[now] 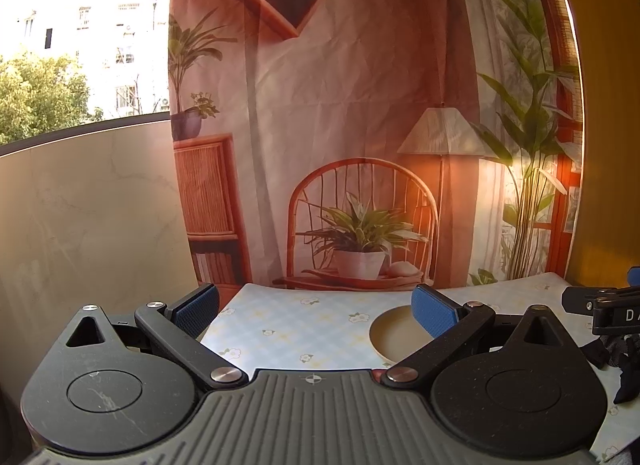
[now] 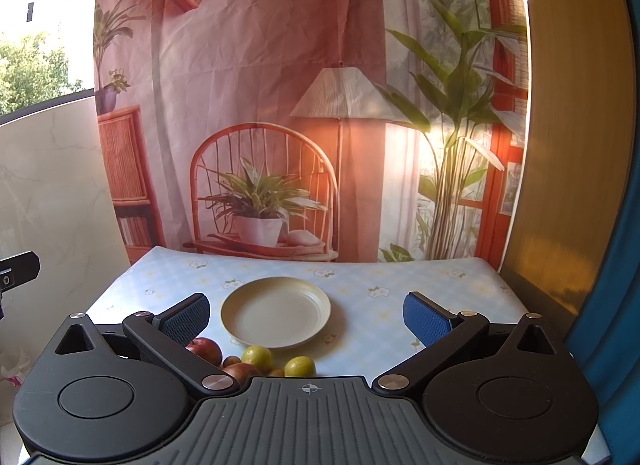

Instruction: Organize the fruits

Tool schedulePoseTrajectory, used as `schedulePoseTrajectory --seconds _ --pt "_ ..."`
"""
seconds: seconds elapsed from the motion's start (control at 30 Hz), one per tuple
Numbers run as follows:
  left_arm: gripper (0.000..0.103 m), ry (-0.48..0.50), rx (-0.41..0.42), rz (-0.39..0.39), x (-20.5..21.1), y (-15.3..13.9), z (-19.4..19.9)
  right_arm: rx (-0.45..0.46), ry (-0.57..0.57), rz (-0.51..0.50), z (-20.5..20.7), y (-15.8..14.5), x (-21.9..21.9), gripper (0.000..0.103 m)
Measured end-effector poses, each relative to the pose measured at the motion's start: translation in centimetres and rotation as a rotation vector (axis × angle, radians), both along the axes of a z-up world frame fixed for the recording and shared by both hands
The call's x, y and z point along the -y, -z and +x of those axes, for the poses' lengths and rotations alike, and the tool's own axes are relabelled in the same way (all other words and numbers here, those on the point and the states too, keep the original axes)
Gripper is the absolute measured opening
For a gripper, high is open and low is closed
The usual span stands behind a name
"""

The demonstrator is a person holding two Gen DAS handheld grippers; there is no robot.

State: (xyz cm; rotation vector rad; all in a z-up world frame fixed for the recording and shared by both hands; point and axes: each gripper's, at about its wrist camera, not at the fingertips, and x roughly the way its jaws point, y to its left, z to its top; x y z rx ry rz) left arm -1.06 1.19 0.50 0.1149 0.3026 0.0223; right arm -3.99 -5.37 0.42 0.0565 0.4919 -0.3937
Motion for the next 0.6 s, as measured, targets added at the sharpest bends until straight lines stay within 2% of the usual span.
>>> schedulePoseTrajectory --seconds 0.3,0.47,0.6 --pt "0.103 -0.023 -0.001 0.015 0.0 1.0 1.4 0.017 -0.03 -0.007 0.8 1.0 0.9 0.103" --pt "0.103 -0.029 -0.029 -0.003 -0.8 2.3 3.5 0.021 -0.017 0.019 2.4 3.3 2.6 0.103" --pt "0.103 -0.041 -0.076 -0.044 -1.7 3.7 5.6 0.021 -0.024 0.081 3.9 5.9 4.2 0.103"
